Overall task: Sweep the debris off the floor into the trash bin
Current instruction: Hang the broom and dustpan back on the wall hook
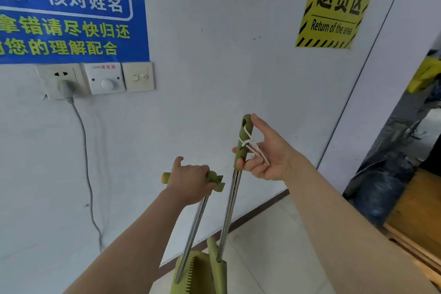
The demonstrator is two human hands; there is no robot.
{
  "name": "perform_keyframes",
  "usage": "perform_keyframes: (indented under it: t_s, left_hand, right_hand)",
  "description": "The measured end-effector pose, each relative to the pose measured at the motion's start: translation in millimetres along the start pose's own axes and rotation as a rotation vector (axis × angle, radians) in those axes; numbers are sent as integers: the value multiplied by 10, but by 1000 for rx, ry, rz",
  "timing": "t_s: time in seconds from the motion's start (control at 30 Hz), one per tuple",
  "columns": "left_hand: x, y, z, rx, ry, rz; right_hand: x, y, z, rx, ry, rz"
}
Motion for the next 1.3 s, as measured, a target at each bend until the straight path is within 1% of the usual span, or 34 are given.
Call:
perform_keyframes:
  t_s: [0.1, 0.27, 0.37, 0.47, 0.53, 0.63, 0.73, 0.83, 0.9, 1.07, 1.23, 1.3]
  left_hand:
    - [-10, -234, 1, -26, -11, -38]
    - [-96, -634, 84, -75, -77, -74]
    - [-132, -906, 107, -88, -92, -44]
    - [-197, -1194, 96, -107, -94, 25]
    - [-274, -1386, 99, -122, -92, 71]
    - [-392, -1672, 120, -123, -18, 134]
    - [-504, -1904, 115, -116, -14, 197]
    - [-593, -2077, 103, -167, -18, 289]
    - [-676, -2187, 83, -188, -13, 321]
    - [-859, -2435, -7, -192, 34, 367]
    - [-929, -2712, -7, -189, 28, 366]
    - [-962, -2822, -15, -205, 53, 341]
  right_hand:
    - [155, -96, 35, -24, 100, 53]
    - [532, -329, 112, -234, 368, 168]
    - [814, -434, 154, -331, 478, 247]
    - [1102, -535, 227, -387, 550, 304]
    - [1282, -614, 286, -396, 551, 317]
    - [1543, -718, 425, -400, 508, 328]
    - [1747, -800, 592, -385, 487, 333]
    - [1894, -871, 693, -361, 498, 338]
    - [1976, -913, 758, -354, 492, 341]
    - [2110, -990, 932, -355, 474, 315]
    - [2241, -1033, 1052, -392, 473, 345]
    - [2299, -1033, 1086, -401, 476, 355]
Point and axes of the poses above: each hand's wrist, its own y-axis away from the middle knuckle, its own z-axis out of the back of the hand, x = y × z, the point moved 4 cm from there along -y, towards the middle knuckle, and after that the axes turned 8 degrees about -y, right-handed, at the moved point
